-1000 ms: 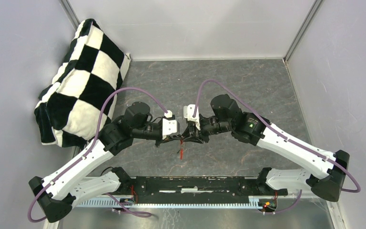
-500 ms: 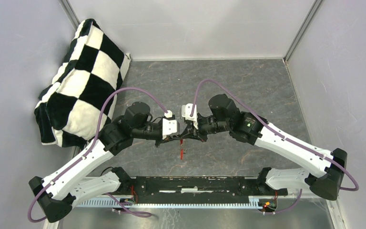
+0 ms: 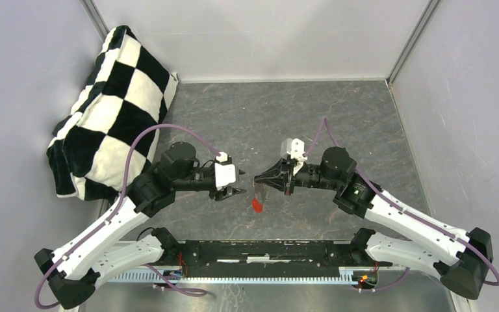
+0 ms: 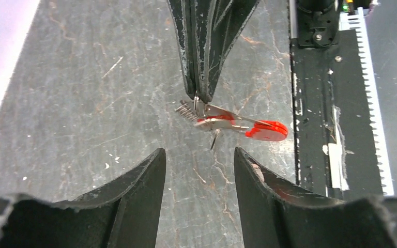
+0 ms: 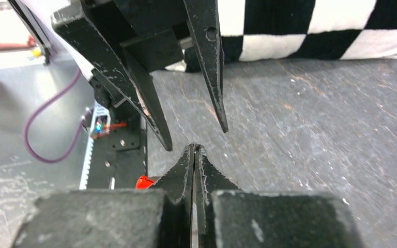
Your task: Put the keys on the keyring
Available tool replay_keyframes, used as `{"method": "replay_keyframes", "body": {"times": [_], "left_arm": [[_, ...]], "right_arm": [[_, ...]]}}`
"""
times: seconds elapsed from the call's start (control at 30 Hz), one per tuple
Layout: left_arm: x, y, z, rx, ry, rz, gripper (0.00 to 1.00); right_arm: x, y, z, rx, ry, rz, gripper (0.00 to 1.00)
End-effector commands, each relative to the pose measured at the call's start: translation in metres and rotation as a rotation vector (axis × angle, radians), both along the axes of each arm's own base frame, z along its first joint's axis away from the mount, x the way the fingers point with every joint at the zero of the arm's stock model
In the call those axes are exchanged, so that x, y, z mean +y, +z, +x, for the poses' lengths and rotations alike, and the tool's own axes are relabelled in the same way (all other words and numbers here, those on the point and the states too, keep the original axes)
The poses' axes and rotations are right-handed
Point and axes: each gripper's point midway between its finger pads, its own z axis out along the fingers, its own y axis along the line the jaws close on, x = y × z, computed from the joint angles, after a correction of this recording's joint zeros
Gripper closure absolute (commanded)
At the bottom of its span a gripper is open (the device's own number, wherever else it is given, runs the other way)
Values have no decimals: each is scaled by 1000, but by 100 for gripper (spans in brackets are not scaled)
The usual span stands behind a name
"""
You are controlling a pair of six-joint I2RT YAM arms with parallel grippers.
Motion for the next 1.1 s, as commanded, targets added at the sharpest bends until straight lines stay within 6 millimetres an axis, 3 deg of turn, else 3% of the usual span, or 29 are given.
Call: {"method": "replay_keyframes", "body": {"times": [0.0, 0.13, 0.27, 0.53, 1.0, 1.07], "left_arm": [[-4, 23, 12, -98, 42, -96, 43], [-12, 31, 2, -69, -14, -151, 44], [-12, 27, -5, -47, -46, -145, 51], [-14, 30, -13, -29, -88, -160, 76], [-33, 46, -21, 98, -137, -264, 79], [-34, 52, -20, 105, -129, -282, 84]], "right_arm": [[7, 51, -12, 5, 71, 245, 100], [7, 52, -15, 42, 81, 308, 100], [5, 53, -15, 61, 74, 344, 100], [0, 51, -9, 94, 22, 411, 100], [-12, 43, -9, 168, -5, 571, 100], [-9, 40, -10, 177, 6, 557, 99]]}}
